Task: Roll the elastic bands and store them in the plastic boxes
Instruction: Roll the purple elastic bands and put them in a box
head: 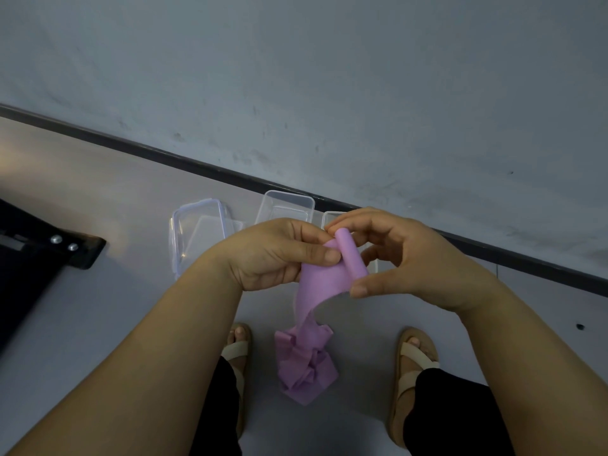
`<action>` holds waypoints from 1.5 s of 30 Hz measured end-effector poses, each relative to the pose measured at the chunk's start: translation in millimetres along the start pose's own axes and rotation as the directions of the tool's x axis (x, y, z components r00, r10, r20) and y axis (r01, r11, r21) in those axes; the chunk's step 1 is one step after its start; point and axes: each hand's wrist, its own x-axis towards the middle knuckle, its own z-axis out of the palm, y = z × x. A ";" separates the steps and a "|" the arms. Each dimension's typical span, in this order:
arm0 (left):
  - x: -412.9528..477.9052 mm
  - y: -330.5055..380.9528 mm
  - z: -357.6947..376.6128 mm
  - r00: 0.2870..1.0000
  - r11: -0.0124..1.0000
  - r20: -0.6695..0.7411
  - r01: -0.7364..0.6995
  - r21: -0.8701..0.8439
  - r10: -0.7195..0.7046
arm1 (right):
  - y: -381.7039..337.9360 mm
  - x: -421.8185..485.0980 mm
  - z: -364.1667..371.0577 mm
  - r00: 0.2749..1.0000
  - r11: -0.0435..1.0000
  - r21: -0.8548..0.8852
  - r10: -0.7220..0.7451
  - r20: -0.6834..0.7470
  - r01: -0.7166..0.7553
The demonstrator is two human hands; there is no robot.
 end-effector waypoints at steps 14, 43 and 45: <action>0.0 0.0 3.3 0.999 1.000 -0.051 0.006 -0.009 -0.007 | -1.3 -0.6 -1.8 0.998 0.990 -0.129 -0.050 0.031 0.054; 16.9 -5.1 8.7 0.878 0.962 -0.412 -0.274 -0.010 0.246 | 3.8 16.8 19.6 0.887 0.944 0.306 0.240 -0.394 -0.120; 18.0 -5.5 10.8 0.863 0.952 -0.422 -0.305 0.003 0.277 | 5.3 19.0 23.5 0.864 0.944 0.317 0.230 -0.447 -0.087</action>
